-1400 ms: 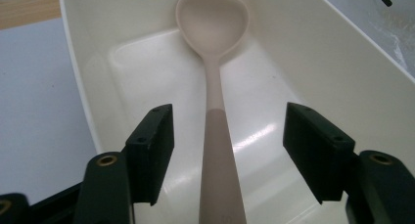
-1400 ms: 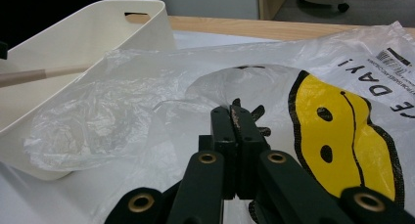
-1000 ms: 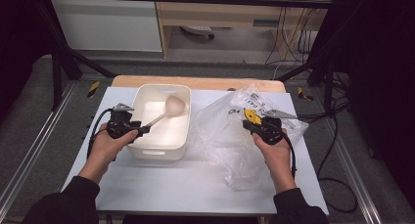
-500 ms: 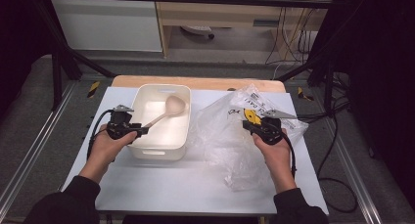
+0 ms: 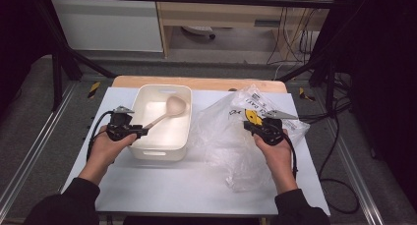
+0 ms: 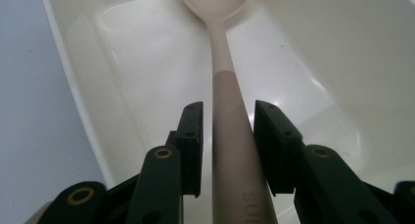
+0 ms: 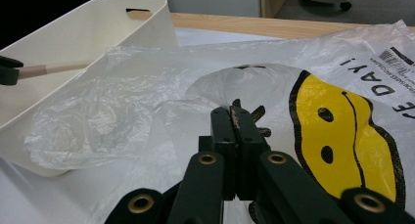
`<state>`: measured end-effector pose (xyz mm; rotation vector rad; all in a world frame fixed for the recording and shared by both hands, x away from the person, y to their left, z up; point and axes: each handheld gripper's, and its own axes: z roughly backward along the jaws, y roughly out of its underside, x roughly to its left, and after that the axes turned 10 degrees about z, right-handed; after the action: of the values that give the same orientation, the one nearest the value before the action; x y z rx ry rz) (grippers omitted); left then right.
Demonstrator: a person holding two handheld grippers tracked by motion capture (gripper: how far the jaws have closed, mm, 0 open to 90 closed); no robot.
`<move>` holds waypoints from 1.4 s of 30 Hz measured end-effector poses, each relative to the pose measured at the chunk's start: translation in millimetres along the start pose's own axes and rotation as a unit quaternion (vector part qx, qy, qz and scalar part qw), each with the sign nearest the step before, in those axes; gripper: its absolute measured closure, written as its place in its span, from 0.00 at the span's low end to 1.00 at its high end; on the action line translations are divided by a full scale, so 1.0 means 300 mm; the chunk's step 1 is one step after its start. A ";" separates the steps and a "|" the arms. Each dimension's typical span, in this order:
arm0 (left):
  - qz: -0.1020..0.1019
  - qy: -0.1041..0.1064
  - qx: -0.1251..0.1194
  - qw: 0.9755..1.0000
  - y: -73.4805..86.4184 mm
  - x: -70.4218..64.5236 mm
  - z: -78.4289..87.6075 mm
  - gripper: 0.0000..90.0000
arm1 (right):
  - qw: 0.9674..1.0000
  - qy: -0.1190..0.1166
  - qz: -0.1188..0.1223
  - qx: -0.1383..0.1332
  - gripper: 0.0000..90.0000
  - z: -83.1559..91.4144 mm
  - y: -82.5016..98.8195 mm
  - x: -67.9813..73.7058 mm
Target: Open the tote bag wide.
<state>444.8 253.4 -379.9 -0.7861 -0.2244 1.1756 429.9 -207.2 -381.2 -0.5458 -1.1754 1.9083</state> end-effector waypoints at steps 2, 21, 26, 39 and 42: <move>-0.003 0.000 0.002 1.000 0.000 -0.004 0.003 0.74 | 1.000 0.000 0.000 0.000 1.00 -0.001 0.000 0.000; -0.010 -0.010 0.010 1.000 -0.002 -0.025 0.000 0.67 | 1.000 0.004 0.008 0.006 1.00 -0.004 0.000 0.004; -0.016 -0.022 0.018 0.999 -0.002 -0.022 -0.009 0.66 | 1.000 0.004 0.007 0.006 1.00 -0.004 0.000 0.003; -0.017 -0.021 0.018 0.999 0.002 -0.010 -0.006 0.76 | 1.000 0.004 0.005 0.007 1.00 -0.004 0.001 0.002; -0.017 -0.023 0.023 0.999 0.000 -0.018 -0.005 0.77 | 1.000 0.003 0.006 0.008 1.00 -0.006 0.002 0.001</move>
<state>443.6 247.9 -379.6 -0.7134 -0.2467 1.1642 430.7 -206.2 -382.4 -0.5505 -1.1549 1.9241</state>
